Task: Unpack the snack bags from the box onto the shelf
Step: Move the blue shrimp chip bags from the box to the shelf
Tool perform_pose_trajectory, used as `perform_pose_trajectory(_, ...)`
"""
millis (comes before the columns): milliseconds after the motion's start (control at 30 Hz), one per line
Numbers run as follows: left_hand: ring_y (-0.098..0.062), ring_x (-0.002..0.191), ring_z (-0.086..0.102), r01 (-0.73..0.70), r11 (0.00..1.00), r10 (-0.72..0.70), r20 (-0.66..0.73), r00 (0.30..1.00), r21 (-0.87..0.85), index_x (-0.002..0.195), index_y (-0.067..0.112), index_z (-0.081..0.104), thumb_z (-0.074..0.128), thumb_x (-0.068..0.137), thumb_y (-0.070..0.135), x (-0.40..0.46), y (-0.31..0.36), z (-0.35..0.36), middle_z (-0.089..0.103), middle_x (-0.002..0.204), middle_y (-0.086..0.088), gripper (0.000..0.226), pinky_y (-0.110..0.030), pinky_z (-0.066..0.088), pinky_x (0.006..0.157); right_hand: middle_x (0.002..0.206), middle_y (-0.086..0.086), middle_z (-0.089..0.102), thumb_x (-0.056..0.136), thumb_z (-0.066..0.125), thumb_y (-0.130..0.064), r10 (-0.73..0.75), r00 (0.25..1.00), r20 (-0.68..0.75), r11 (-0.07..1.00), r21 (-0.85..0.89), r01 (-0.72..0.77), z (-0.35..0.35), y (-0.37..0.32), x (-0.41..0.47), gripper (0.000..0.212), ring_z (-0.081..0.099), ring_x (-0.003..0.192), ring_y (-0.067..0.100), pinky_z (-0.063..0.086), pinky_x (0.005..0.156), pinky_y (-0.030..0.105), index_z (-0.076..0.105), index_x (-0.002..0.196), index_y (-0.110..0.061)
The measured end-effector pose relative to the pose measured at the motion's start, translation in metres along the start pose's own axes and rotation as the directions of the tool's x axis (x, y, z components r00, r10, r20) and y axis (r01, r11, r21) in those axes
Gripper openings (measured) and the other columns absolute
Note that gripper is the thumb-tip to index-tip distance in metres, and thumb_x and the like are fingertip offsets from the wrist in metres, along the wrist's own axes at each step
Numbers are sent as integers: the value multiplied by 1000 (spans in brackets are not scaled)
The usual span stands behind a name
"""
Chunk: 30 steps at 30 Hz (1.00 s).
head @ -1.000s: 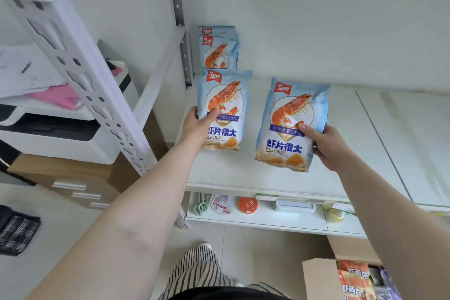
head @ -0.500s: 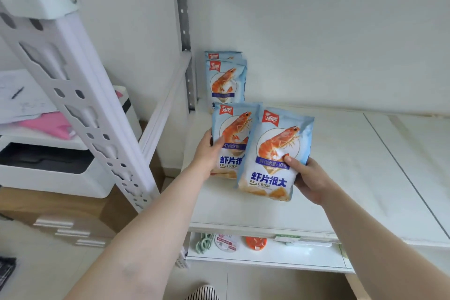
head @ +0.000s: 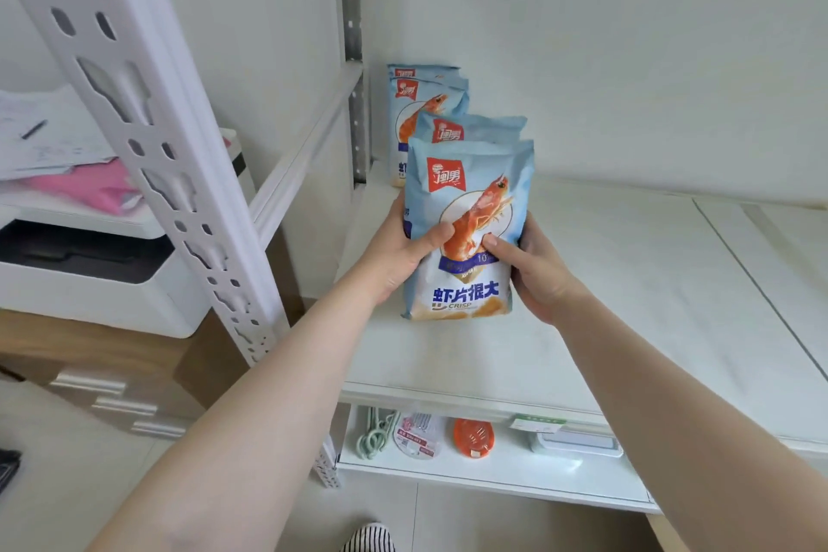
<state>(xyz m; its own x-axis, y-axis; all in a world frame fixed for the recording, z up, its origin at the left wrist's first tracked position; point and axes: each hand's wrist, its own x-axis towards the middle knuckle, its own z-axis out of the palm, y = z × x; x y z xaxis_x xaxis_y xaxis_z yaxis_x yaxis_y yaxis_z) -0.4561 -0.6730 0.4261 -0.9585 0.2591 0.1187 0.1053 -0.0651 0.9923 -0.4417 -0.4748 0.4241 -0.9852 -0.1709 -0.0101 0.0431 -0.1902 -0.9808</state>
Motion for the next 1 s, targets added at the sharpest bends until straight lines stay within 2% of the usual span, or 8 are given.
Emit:
perform_pose_trajectory(100,-3,92,64,10,996,-12,25,1000,87,127,23,49,82,53,60,-1,-15,-7,68,111,12,88,-17,49,63,126,7,65,69,77,-5,-2,999,44,996,-91,6,-8,16,-5,83,64,115,21,53,89,30,37,141,-12)
perform_pose_trajectory(267,-6,116,58,20,999,-22,88,996,26,143,14,30,89,42,57,-14,-39,-4,60,127,3,124,-17,48,88,127,9,64,57,87,-15,15,997,75,984,-179,-1,0,35,-9,99,64,115,22,56,86,32,36,141,-14)
perform_pose_trajectory(400,-1,112,60,-2,1000,1,52,999,21,137,20,36,88,42,57,-4,-30,-7,62,122,9,114,-15,48,86,124,12,63,63,80,0,-88,996,2,984,-155,87,0,32,-3,86,66,109,20,56,82,33,36,136,-11)
perform_pose_trajectory(533,1,114,58,45,996,-50,65,997,83,134,23,42,83,39,70,-7,-38,-11,62,124,13,113,-21,47,94,125,7,63,62,81,-1,-63,998,-29,979,-194,57,-5,46,-6,91,66,110,18,56,81,29,35,141,-13)
perform_pose_trajectory(700,-7,131,45,18,1000,-18,98,995,8,149,28,9,86,48,59,-23,-55,-8,37,148,9,130,-23,50,91,114,-2,69,66,81,-13,-10,1000,-4,979,-206,9,-10,48,0,82,68,103,10,56,78,23,43,138,-13)
perform_pose_trajectory(833,-10,130,48,-16,999,13,74,997,33,146,17,23,83,58,56,-18,-68,4,48,142,0,113,-21,45,97,118,2,70,79,72,-33,44,996,73,959,-282,-22,-5,57,3,64,66,111,19,54,90,29,50,133,-9)
perform_pose_trajectory(933,-17,127,52,-39,999,41,-31,999,37,141,16,34,80,58,64,-3,-74,-2,54,136,-5,106,-34,45,103,101,-10,74,89,67,-19,37,995,94,962,-272,-10,-2,54,14,34,70,96,8,54,78,20,56,121,-14)
perform_pose_trajectory(1000,-20,122,56,-70,997,71,-126,990,11,138,17,39,81,56,63,4,-77,-5,57,132,-6,103,-42,48,101,96,-11,76,89,67,-14,6,998,67,968,-250,11,-5,55,25,30,71,91,6,54,73,18,57,117,-18)
